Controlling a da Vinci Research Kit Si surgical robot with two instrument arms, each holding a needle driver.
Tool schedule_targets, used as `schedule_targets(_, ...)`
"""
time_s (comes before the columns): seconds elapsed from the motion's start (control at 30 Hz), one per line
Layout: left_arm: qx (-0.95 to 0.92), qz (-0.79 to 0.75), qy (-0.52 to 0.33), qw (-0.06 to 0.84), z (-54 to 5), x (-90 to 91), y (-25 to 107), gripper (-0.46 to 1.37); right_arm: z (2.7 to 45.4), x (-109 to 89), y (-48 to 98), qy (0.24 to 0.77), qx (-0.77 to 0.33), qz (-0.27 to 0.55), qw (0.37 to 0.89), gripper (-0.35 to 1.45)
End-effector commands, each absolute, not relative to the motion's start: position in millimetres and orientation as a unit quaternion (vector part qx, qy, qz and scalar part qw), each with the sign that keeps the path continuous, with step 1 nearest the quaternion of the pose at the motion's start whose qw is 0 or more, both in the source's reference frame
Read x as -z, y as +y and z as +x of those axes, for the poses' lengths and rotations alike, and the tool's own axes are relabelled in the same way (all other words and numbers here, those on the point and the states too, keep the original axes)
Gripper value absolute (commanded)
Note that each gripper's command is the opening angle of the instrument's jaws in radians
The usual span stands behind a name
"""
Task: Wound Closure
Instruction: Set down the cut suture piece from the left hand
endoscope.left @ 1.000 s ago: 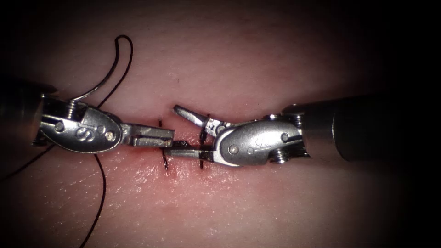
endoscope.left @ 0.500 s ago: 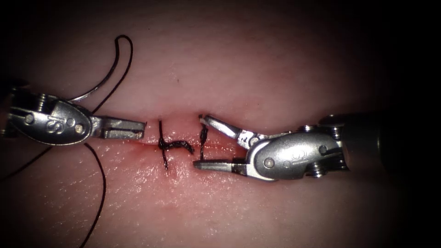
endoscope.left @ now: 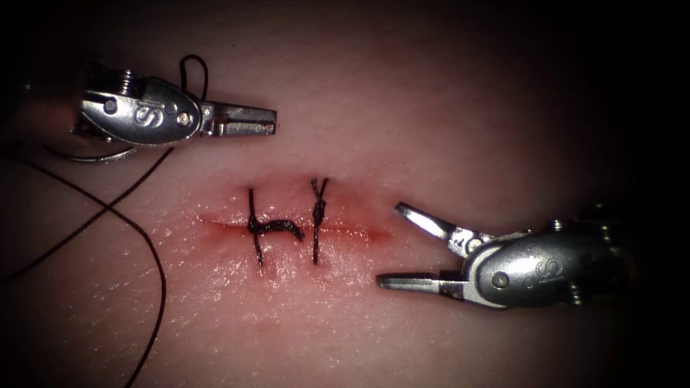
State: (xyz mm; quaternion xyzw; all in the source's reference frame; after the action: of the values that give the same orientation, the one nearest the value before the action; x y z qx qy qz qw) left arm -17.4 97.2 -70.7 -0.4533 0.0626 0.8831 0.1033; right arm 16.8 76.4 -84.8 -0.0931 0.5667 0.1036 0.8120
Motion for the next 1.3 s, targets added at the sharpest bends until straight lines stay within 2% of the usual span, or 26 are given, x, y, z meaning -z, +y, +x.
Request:
schedule_targets(0.03, -0.882, -0.455, 0.061, 0.104, -17.8, 70.1, 97.2, -0.35, 16.7, 84.7, 76.4, 0.566, -0.102, -0.091, 0.813, 1.43)
schedule_targets(0.43, -0.887, -0.444, 0.042, 0.12, -19.5, 64.5, 96.5, -0.35, 16.2, 84.7, 76.3, 0.565, -0.102, -0.092, 0.813, 1.43)
schedule_targets(0.77, -0.891, -0.423, -0.033, 0.162, -19.5, 61.6, 94.3, -0.32, 16.0, 84.7, 76.1, 0.564, -0.103, -0.094, 0.814, 1.42)
schedule_targets(0.83, -0.89, -0.418, -0.051, 0.176, -19.5, 61.2, 94.1, -0.23, 15.9, 84.6, 76.1, 0.563, -0.103, -0.094, 0.815, 1.42)
schedule_targets(0.97, -0.885, -0.395, -0.094, 0.229, -19.2, 60.8, 93.7, 0.37, 15.8, 84.6, 76.0, 0.56, -0.102, -0.098, 0.816, 1.42)
schedule_targets(1.03, -0.885, -0.388, -0.102, 0.238, -19.1, 60.9, 93.7, 0.53, 15.8, 84.6, 75.9, 0.56, -0.102, -0.098, 0.817, 1.42)
schedule_targets(1.3, -0.898, -0.35, -0.118, 0.239, -18.0, 61.3, 93.0, 0.67, 15.8, 84.6, 75.7, 0.559, -0.103, -0.099, 0.817, 1.42)
